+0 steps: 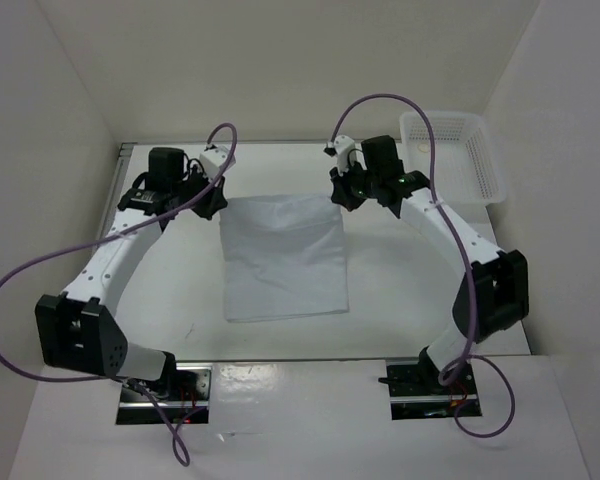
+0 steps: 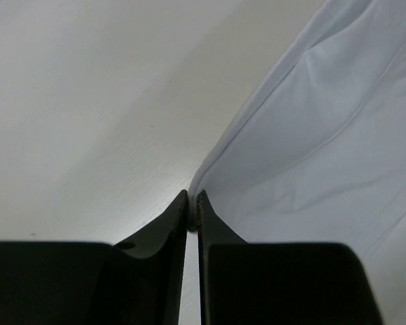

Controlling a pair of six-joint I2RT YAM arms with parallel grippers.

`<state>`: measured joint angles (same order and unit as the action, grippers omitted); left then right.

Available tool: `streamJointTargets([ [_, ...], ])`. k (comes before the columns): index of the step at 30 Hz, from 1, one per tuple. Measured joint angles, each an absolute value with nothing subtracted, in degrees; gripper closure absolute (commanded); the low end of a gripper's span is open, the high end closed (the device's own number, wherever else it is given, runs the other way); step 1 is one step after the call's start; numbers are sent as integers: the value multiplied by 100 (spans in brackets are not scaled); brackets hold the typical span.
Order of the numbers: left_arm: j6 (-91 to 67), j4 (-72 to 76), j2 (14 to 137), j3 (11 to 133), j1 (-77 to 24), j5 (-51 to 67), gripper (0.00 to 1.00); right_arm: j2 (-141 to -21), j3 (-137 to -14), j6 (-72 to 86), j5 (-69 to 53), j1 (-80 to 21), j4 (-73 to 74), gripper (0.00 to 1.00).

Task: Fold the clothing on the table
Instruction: Flatten the skirt out

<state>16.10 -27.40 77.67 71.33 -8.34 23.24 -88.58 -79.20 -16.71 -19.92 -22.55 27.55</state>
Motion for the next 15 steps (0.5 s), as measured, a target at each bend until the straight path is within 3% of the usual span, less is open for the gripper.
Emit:
streamJointTargets([
  [5, 1481, -2366, 8490, 7144, -834, 2231, 84, -9883, -8143, -1813, -1857, -2123, 2510, 100],
  [8, 1463, -2241, 8879, 7220, -834, 2176, 74, -10586, -8508, -1890, -1806, -2106, 2449, 100],
  [12, 1455, -2139, 9439, 7454, -832, 2075, 48, -11362, -8930, -1925, -1712, -2062, 2331, 100],
  [13, 1452, -2117, 9568, 7518, -832, 2051, 39, -11504, -9019, -1922, -1684, -2047, 2316, 100],
  [14, 1426, -2095, 9679, 7572, -832, 2016, 25, -11657, -9131, -1920, -1651, -2027, 2311, 100],
  [15, 1396, -2075, 9773, 7623, -832, 1979, 20, -11782, -9229, -1918, -1605, -2008, 2307, 100],
])
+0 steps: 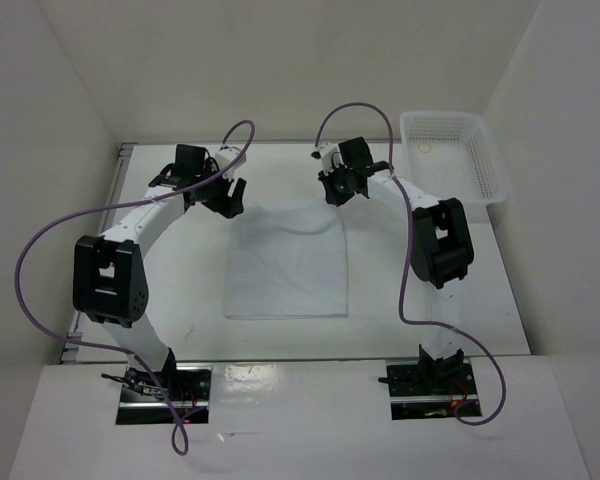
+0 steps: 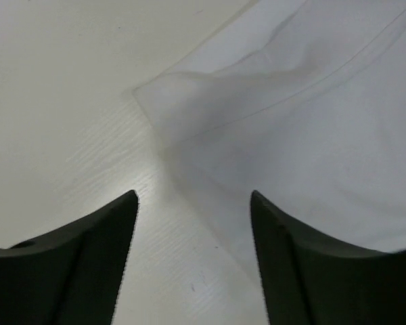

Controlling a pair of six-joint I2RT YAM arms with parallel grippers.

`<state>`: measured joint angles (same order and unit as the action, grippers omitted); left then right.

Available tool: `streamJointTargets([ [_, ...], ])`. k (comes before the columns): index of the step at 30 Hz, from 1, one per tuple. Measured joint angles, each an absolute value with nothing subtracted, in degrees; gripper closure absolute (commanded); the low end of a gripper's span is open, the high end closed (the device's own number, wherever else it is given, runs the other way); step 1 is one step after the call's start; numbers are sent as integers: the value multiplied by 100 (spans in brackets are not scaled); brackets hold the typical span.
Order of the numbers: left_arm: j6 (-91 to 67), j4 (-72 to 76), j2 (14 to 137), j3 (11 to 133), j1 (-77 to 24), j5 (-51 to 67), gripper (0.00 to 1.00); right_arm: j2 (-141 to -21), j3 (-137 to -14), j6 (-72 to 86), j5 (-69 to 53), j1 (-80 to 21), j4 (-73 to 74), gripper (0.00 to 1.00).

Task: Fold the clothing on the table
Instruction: Flatten the skirt out

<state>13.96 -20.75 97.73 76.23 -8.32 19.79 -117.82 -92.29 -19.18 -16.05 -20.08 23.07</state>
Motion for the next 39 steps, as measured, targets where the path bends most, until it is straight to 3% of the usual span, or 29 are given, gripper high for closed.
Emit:
streamJointTargets([
  [3, 1321, -1997, 9948, 7734, -832, 1848, 10, -12053, -9459, -1892, -1441, -1959, 2287, 97],
  [7, 1286, -1824, 10012, 7806, -832, 1726, 8, -12328, -9756, -1809, -1164, -1944, 2222, 94],
  [10, 1201, -1789, 10012, 7826, -832, 1712, 7, -12606, -10125, -1708, -825, -1940, 2185, 85],
  [11, 1186, -1796, 10012, 7828, -832, 1712, 6, -12711, -10272, -1653, -696, -1935, 2180, 79],
  [15, 1164, -1861, 9937, 7806, -832, 1712, 5, -12884, -10510, -1411, -158, -1918, 2158, 29],
  [18, 1109, -2018, 9594, 7677, -823, 1712, 3, -12851, -10492, -1264, 189, -1907, 2126, 18],
  [29, 711, -3070, 7612, 7662, -768, 1675, 0, -11557, -9981, -980, 27, -2484, 2108, 16],
  [39, 731, -3568, 6897, 6490, -735, 1546, 0, -11830, -10001, -836, -333, -3170, 2580, 16],
])
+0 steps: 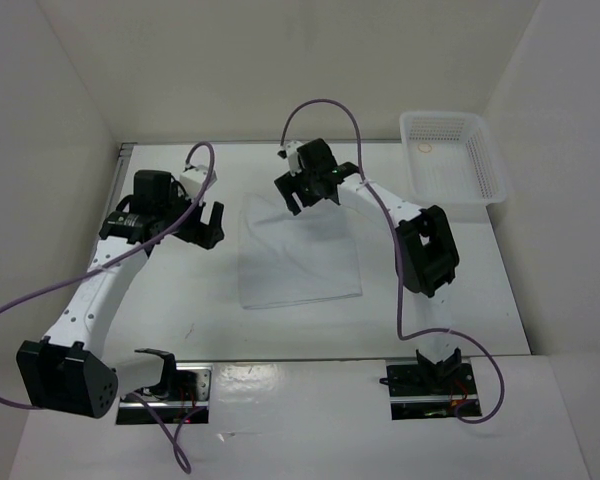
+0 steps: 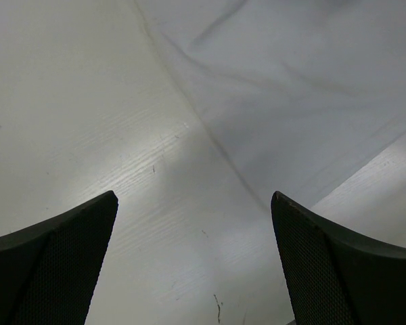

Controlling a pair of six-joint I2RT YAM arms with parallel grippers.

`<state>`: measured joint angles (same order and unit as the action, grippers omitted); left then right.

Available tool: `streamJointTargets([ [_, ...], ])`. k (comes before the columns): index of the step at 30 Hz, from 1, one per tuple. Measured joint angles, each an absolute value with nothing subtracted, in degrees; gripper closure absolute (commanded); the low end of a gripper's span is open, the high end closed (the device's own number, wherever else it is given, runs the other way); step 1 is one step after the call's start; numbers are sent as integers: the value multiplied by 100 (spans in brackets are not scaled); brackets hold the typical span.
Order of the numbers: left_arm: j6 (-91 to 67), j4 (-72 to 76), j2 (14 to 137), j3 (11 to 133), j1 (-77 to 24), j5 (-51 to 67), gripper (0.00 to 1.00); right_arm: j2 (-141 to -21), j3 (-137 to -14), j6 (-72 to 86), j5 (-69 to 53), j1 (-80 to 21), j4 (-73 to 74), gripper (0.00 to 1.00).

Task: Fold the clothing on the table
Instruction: Flatten the skirt out

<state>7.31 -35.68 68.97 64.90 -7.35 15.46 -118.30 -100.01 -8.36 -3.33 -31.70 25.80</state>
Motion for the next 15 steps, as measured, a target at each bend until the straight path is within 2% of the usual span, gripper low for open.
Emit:
streamJointTargets([
  [10, 733, -3514, 6648, 6396, -650, 1525, 0, -12068, -10014, -832, -235, -3361, 3068, 16],
  [15, 729, -3503, 6652, 6396, -650, 1483, 0, -12582, -10822, -685, -67, -3361, 3267, 17],
])
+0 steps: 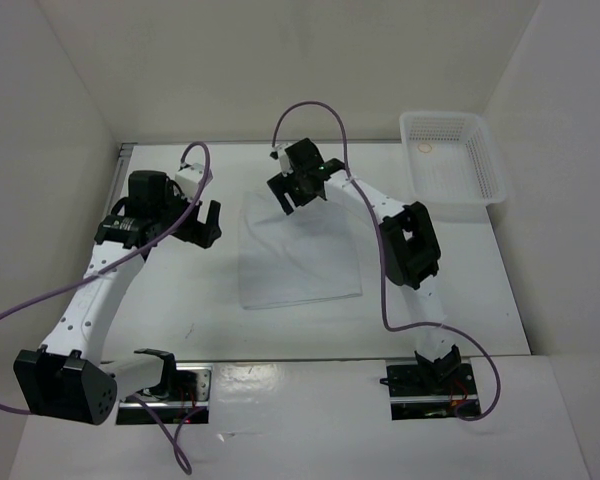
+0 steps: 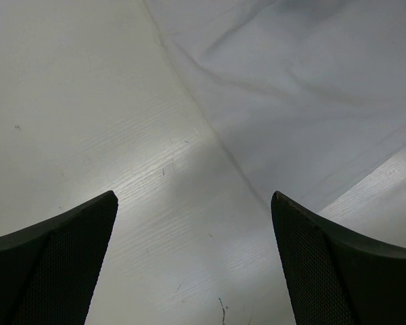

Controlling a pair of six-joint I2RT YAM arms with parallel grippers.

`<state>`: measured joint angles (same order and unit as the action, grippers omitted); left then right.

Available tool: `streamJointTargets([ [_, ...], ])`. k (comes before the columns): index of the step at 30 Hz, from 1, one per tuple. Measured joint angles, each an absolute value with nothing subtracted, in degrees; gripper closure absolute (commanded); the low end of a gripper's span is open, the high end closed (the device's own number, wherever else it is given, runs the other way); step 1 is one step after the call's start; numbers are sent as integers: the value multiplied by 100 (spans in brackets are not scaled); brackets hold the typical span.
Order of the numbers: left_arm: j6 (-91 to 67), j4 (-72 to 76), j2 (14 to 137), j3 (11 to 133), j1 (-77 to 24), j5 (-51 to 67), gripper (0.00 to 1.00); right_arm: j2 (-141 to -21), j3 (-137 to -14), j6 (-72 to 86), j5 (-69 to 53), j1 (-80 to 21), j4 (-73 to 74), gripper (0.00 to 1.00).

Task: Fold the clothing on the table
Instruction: Flatten the skirt out

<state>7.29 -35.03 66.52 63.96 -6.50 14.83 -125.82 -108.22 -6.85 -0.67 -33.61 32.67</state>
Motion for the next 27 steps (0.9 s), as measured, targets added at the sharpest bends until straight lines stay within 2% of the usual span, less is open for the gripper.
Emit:
streamJointTargets([
  [4, 729, -3470, 6654, 6396, -650, 1435, 0, -13093, -11577, -539, 54, -3361, 3282, 23],
  [9, 729, -3463, 6694, 6396, -650, 1411, 0, -13670, -12081, -414, 198, -3361, 3341, 49],
  [10, 729, -3465, 6707, 6396, -650, 1409, 0, -13736, -12090, -410, 220, -3361, 3358, 51],
  [12, 729, -3463, 6753, 6394, -650, 1396, 0, -13872, -12090, -364, 266, -3361, 3441, 53],
  [24, 729, -3454, 6790, 6394, -650, 1391, 0, -13998, -12090, -322, 390, -3306, 3500, 53],
  [27, 729, -3452, 6790, 6394, -650, 1391, 0, -14011, -12090, -331, 401, -3299, 3496, 59],
])
